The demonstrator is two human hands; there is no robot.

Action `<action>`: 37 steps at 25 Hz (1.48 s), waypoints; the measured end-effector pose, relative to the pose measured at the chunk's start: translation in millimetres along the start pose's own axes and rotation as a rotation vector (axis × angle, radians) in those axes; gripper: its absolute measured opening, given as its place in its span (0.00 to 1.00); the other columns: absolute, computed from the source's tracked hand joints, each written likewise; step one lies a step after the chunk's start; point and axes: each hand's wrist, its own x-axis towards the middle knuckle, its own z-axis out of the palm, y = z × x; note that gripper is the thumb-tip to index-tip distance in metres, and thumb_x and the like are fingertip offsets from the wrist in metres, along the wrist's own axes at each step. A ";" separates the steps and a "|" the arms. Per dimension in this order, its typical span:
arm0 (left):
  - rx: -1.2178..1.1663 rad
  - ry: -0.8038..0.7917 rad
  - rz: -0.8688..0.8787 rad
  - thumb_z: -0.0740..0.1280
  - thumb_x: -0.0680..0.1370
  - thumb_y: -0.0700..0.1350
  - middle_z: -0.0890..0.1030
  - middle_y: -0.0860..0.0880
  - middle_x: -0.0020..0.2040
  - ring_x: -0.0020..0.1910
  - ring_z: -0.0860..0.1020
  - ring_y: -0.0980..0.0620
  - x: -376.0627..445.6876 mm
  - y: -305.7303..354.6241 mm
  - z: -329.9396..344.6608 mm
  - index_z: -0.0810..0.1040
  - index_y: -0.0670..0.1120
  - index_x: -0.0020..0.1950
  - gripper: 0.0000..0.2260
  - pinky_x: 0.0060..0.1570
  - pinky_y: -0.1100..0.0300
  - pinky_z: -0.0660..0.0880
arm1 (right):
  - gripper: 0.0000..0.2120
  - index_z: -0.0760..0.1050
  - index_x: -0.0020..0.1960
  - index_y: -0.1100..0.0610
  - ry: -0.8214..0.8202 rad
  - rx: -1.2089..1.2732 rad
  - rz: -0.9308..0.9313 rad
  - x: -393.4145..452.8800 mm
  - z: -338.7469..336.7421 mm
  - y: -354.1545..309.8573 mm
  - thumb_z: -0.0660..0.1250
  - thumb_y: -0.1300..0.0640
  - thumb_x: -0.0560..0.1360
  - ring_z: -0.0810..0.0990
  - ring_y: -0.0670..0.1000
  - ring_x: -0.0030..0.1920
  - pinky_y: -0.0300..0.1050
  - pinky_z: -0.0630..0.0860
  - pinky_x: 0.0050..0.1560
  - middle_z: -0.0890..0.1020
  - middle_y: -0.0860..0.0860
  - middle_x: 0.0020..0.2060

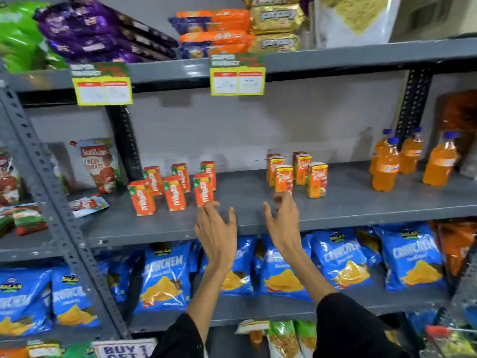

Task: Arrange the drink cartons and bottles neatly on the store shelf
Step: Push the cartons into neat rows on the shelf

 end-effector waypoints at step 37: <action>0.167 -0.159 -0.167 0.72 0.70 0.67 0.77 0.42 0.62 0.62 0.75 0.40 -26.0 147.0 112.8 0.72 0.43 0.67 0.37 0.58 0.43 0.71 | 0.31 0.66 0.63 0.58 -0.137 -0.145 0.207 103.6 -102.8 100.9 0.71 0.39 0.72 0.76 0.61 0.62 0.60 0.75 0.60 0.77 0.59 0.60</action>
